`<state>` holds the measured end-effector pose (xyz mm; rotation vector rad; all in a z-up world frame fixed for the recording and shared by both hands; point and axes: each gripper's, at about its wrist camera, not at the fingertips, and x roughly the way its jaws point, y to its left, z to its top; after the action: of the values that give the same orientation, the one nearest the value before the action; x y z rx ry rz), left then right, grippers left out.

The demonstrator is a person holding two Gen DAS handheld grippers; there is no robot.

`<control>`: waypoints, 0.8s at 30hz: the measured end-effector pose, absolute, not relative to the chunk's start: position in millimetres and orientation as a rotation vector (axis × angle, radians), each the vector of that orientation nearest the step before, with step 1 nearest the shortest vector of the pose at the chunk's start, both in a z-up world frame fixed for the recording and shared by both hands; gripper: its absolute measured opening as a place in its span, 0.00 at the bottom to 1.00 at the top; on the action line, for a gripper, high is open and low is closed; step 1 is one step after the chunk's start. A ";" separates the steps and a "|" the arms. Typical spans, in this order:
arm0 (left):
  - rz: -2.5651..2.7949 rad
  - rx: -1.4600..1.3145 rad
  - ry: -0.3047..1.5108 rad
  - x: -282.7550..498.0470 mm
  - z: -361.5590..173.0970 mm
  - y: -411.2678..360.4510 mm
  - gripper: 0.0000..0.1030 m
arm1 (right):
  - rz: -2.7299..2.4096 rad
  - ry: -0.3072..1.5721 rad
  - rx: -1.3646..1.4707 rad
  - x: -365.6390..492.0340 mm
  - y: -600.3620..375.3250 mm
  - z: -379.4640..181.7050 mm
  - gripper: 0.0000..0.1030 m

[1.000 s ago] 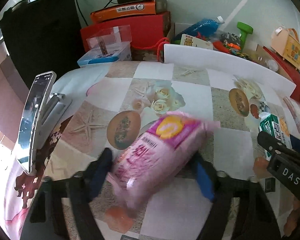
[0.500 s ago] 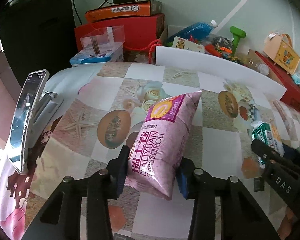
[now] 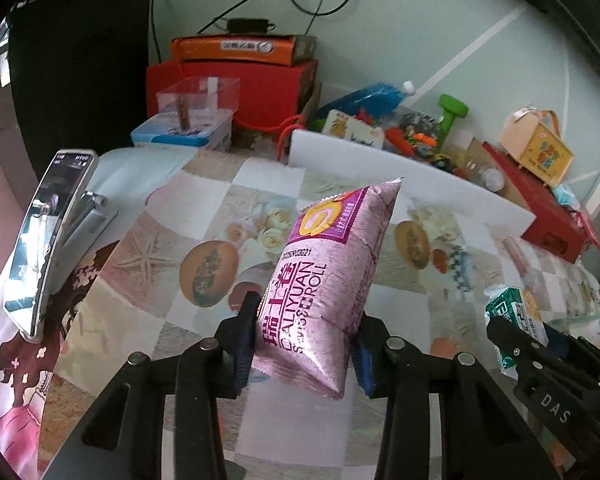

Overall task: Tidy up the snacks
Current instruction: 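Carry the pink bag and green-white pack over the tray with both grippers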

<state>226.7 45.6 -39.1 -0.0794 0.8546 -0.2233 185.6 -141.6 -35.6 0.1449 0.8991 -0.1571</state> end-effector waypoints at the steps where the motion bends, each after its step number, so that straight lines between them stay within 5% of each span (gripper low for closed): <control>1: -0.229 -0.078 0.851 225.1 -37.0 43.9 0.41 | -0.159 0.896 0.148 181.1 -143.3 -31.4 0.51; 24: -0.626 0.084 0.844 111.5 36.2 -123.7 0.41 | -0.506 0.860 0.252 22.6 -275.9 36.0 0.51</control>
<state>111.5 -123.7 36.2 0.0838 0.8436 -0.6261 22.6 -275.9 36.0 0.2519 0.8601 -0.5063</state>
